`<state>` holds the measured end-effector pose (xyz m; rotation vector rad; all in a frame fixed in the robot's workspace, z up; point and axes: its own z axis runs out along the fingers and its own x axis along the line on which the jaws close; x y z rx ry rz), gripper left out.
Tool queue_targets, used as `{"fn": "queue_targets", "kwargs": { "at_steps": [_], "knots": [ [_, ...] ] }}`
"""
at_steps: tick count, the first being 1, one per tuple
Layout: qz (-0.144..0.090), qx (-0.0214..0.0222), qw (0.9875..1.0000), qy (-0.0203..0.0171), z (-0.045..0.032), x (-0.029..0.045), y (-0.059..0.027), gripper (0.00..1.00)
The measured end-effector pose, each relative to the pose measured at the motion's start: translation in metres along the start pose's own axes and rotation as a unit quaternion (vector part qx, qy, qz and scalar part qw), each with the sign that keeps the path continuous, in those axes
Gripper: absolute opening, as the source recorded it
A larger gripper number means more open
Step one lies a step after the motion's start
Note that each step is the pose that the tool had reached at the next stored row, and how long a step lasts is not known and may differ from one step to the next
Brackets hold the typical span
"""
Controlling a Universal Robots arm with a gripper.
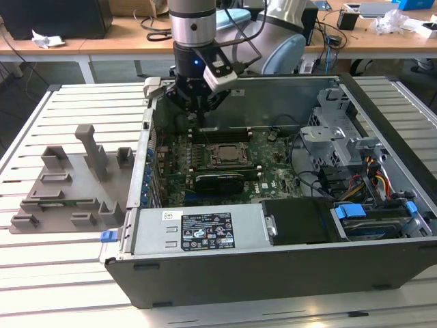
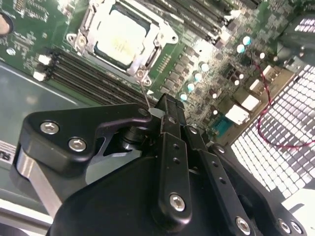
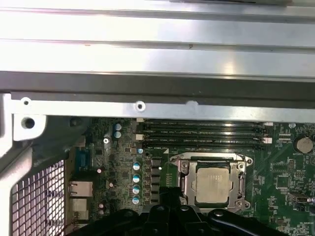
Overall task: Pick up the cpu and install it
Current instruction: 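Install the first cpu locking lever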
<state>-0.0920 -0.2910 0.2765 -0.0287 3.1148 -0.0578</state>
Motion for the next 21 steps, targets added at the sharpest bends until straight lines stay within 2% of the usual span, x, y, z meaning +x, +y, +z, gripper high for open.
{"fn": "queue_targets", "kwargs": {
  "at_steps": [2, 6, 8, 11, 21],
  "knots": [
    [0.0, 0.0, 1.0, 0.0, 0.0013, 0.0059, 0.0048, 0.11],
    [0.0, 0.0, 1.0, 0.0001, 0.0041, 0.0103, 0.0121, 0.11],
    [0.0, 0.0, 1.0, 0.0, 0.0052, 0.0145, 0.0212, 0.11],
    [0.0, 0.0001, 1.0, 0.0, 0.0109, 0.0155, 0.0223, 0.11],
    [0.0, 0.0, 1.0, 0.0, 0.0121, -0.0019, 0.0221, 0.11]
  ]
}}
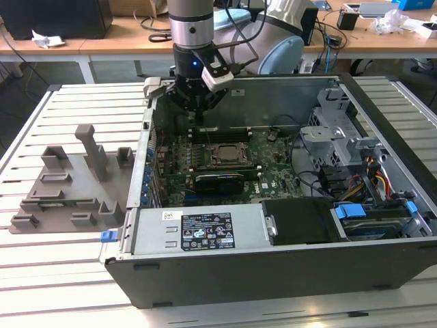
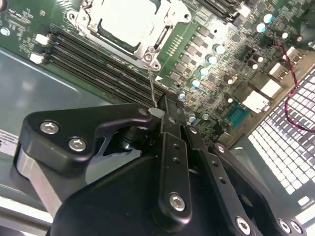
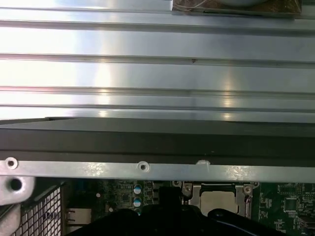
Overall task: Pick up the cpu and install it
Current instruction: 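Install the first cpu locking lever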
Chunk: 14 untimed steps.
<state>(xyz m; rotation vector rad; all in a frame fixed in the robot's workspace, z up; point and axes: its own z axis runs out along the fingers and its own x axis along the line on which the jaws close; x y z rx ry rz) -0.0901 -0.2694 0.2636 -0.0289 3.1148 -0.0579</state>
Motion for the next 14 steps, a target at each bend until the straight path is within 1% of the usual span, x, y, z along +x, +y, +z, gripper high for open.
{"fn": "queue_targets", "kwargs": {
  "at_steps": [3, 4, 5, 12, 14],
  "knots": [
    [0.0, 0.0, 1.0, 0.0001, 0.0002, -0.0053, -0.0001, 0.11],
    [0.0, 0.0, 1.0, 0.0002, 0.0003, -0.0077, -0.0001, 0.11],
    [0.0, 0.0, 1.0, 0.0004, 0.0005, -0.0123, -0.0002, 0.11],
    [0.0, -0.0001, 1.0, 0.0022, 0.0016, -0.0278, -0.0005, 0.11],
    [0.0, -0.0001, 1.0, 0.0023, 0.0016, -0.0281, -0.0005, 0.11]
  ]
}}
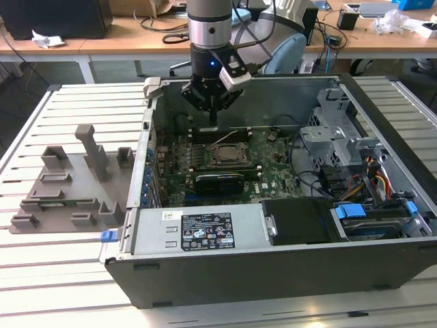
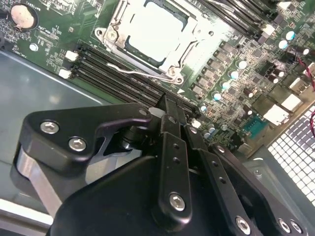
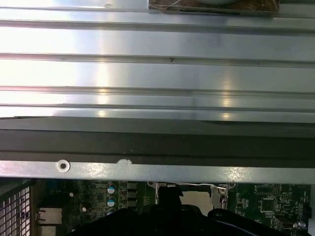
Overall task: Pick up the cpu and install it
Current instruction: 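Install the first cpu locking lever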
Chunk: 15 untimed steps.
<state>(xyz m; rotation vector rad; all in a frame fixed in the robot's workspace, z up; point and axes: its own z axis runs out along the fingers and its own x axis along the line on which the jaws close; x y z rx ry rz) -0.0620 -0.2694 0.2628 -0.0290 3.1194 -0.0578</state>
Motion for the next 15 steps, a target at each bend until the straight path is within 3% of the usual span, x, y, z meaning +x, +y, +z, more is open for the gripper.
{"fn": "queue_targets", "kwargs": {
  "at_steps": [4, 15],
  "knots": [
    [0.0, -0.0003, 1.0, -0.0001, 0.0009, -0.0001, 0.0001, 0.11],
    [0.0, -0.0005, 1.0, 0.0014, 0.0251, -0.0079, 0.0004, 0.11]
  ]
}}
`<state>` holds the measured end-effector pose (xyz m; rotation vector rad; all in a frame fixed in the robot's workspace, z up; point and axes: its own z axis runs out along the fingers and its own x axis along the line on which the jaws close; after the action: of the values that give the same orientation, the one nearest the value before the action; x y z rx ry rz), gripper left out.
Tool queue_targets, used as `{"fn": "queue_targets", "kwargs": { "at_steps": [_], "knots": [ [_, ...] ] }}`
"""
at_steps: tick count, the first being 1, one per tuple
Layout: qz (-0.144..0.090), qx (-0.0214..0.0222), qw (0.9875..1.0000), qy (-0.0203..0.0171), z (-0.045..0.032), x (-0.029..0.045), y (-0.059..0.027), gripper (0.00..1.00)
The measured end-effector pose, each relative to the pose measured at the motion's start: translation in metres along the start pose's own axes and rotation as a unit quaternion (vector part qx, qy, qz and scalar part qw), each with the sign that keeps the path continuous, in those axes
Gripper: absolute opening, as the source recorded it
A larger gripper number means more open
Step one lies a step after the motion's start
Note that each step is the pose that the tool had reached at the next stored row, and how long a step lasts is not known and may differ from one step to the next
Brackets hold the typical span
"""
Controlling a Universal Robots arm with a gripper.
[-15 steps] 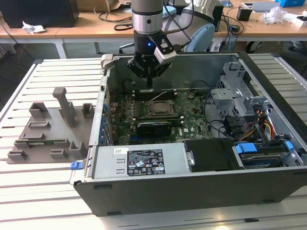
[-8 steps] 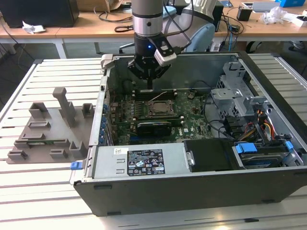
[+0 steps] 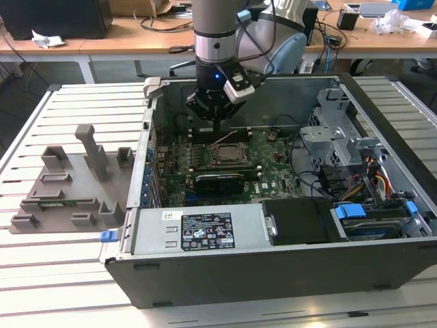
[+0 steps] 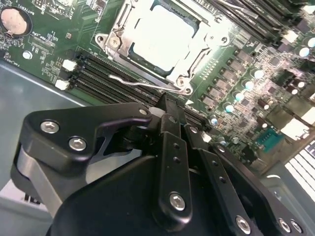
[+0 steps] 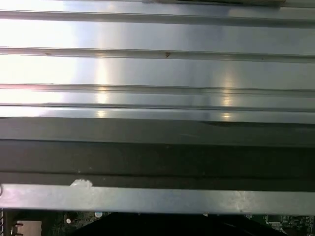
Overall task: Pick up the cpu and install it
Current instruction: 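Install the first cpu locking lever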
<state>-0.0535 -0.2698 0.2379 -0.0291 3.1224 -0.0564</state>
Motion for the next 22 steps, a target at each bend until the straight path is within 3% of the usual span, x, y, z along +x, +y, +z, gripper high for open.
{"fn": "queue_targets", "kwargs": {
  "at_steps": [5, 13, 22],
  "knots": [
    [0.0, -0.0001, 1.0, 0.0002, 0.0123, -0.0017, 0.0004, 0.11],
    [0.0, 0.0, 1.0, 0.0004, 0.017, -0.008, 0.0018, 0.11],
    [0.0, 0.0001, 1.0, 0.0007, 0.0214, -0.0204, 0.0017, 0.11]
  ]
}}
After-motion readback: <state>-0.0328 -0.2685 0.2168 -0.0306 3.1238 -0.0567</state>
